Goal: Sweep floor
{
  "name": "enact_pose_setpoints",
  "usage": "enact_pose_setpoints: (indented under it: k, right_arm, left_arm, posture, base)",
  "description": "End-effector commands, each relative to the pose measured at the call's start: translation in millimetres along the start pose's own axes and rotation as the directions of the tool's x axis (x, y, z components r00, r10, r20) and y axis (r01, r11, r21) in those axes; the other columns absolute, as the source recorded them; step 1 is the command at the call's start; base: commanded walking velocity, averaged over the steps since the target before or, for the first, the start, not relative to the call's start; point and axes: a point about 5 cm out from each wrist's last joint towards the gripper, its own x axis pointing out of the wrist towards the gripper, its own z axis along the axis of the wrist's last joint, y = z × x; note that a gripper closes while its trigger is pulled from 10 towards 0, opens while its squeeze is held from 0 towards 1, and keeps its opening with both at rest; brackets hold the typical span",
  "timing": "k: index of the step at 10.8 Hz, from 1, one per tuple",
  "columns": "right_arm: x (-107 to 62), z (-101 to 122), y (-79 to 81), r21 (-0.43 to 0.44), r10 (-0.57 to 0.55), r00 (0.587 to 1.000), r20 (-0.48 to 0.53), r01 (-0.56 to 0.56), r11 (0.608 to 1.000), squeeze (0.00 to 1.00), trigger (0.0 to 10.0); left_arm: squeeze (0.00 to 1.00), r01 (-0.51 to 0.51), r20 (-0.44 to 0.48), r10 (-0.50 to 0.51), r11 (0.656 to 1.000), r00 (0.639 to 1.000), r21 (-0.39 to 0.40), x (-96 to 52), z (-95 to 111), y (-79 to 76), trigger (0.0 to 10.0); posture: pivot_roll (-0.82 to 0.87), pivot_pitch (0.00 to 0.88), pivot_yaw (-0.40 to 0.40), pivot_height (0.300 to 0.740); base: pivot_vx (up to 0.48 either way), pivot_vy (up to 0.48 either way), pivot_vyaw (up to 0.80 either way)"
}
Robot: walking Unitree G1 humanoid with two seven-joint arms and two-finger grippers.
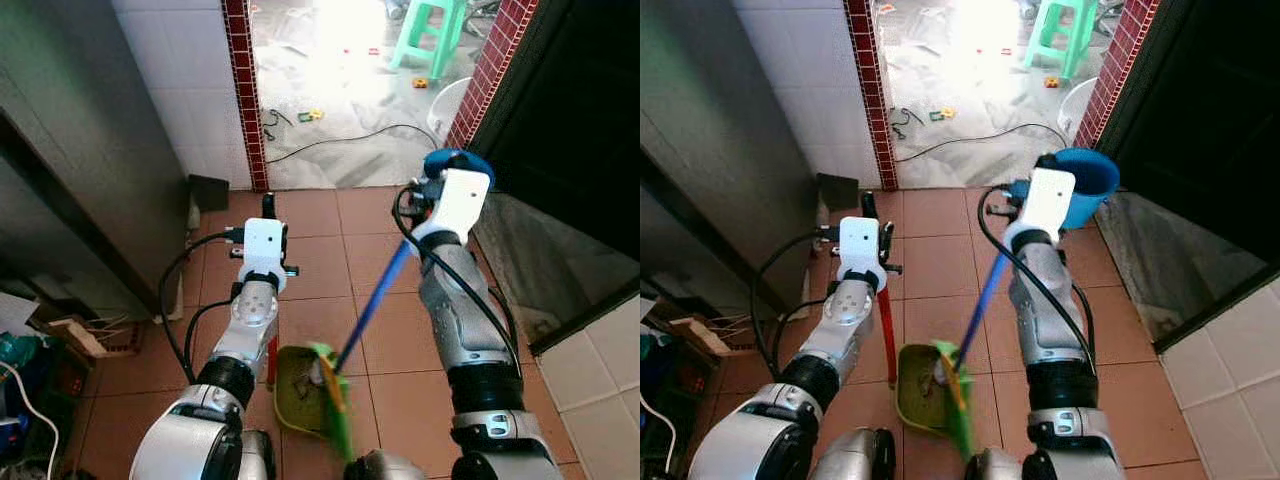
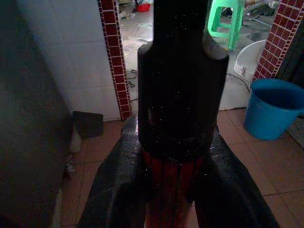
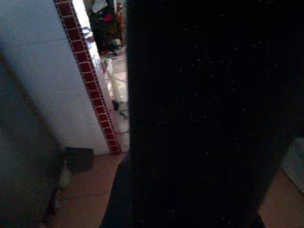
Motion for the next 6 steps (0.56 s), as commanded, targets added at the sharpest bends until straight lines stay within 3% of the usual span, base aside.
enact_pose_setpoints:
  k: [1,3,6]
  right_arm:
    - [3.3,18,7.6,0.069,0.05,0.998,0.049,-0.053,0.996,0.0,10.0]
    - [3.6,29,16.1,0.164,0.166,0.984,0.068,-0.176,0.971,0.0,10.0]
    - [6.4,40,14.6,0.135,0.212,0.972,0.101,-0.225,0.965,0.0,10.0]
  left_arm:
    - [0.0,0.003,-0.014,-0.003,1.0,1.0,0.02,0.0,-3,-0.8,10.0]
    - [0.0,0.008,-0.014,-0.007,1.0,1.0,0.024,0.9,-3,-0.3,10.0]
    - [0.0,0.022,-0.008,-0.022,1.0,1.0,0.012,2.0,-2,-0.3,10.0]
  posture:
    - [-0.05,0.088,-0.028,0.74]
    - [-0.05,0.085,-0.023,0.74]
    - [-0.06,0.077,-0.014,0.74]
  base:
    - [0.0,0.0,0.0]
    - [0.0,0.0,0.0]
    - [0.0,0.0,0.0]
